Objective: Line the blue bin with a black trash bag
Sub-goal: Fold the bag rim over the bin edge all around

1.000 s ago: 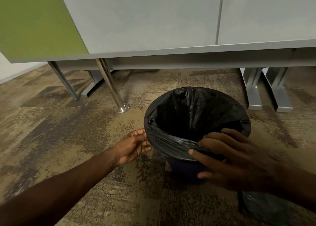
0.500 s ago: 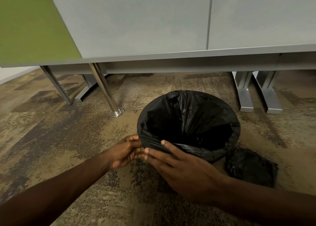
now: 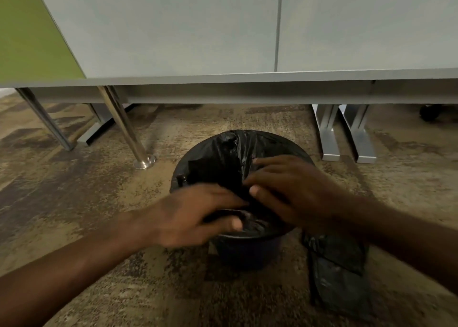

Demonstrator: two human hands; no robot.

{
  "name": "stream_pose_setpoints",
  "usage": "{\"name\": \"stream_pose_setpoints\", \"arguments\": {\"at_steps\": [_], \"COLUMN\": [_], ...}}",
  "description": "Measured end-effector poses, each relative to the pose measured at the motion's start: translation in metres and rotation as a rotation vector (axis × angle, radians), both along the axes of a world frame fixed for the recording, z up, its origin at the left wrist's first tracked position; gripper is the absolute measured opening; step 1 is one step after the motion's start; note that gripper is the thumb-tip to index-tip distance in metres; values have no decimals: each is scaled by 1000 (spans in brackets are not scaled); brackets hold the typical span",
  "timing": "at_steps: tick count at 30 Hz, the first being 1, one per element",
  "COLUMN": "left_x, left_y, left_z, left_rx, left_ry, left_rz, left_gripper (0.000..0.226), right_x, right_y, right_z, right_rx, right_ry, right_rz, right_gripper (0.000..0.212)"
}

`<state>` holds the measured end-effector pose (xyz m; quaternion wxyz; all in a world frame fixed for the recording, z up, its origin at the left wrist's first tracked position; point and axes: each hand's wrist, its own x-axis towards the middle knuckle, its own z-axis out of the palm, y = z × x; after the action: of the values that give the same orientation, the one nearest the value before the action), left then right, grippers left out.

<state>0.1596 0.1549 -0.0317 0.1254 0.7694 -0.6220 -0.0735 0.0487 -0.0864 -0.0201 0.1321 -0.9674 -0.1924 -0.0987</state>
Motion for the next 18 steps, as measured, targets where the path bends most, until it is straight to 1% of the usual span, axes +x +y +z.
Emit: {"name": "stream_pose_setpoints", "arguments": {"at_steps": [1,3,5,6,7,9,10,12,13,14,15,18], "left_x": [-12,-27,-29,-28,-27,-27,-27,-27,-26,-25,-24,-20], "left_y": [-7,-15,-17,-16,-15,-13,-12,-12,-11,-10,-10,-11], "left_z": [1,1,2,2,1,-1,-2,-4,-5,-6,-7,-11], "left_rx": [100,204,205,201,193,179,176,174,170,167,161,146], "left_ry": [19,6,-42,-51,-46,-16,-1,14,11,2,-6,20], "left_rz": [-59,-85,-77,-76,-79,-77,-72,-63,-58,-54,-56,-52], "left_gripper": [46,42,38,38,39,40,40,41,43,45,46,49], "right_x": [11,31,43,47,50,54,56,61,65,70,75,96], "right_y": [-14,-38,-58,-67,-75,-87,-91,-88,-81,-72,-64,-44], "right_z": [7,14,15,15,16,19,20,16,12,8,1,-24], "right_rx": [-59,-327,-593,-670,-713,-704,-641,-487,-469,-499,-563,-870], "right_ry": [123,349,501,526,518,400,298,101,43,31,65,284], "right_rz": [-15,0,-48,-79,-99,-86,-53,27,62,90,109,143], "right_gripper": [57,73,79,80,80,78,74,56,50,49,52,65]}}
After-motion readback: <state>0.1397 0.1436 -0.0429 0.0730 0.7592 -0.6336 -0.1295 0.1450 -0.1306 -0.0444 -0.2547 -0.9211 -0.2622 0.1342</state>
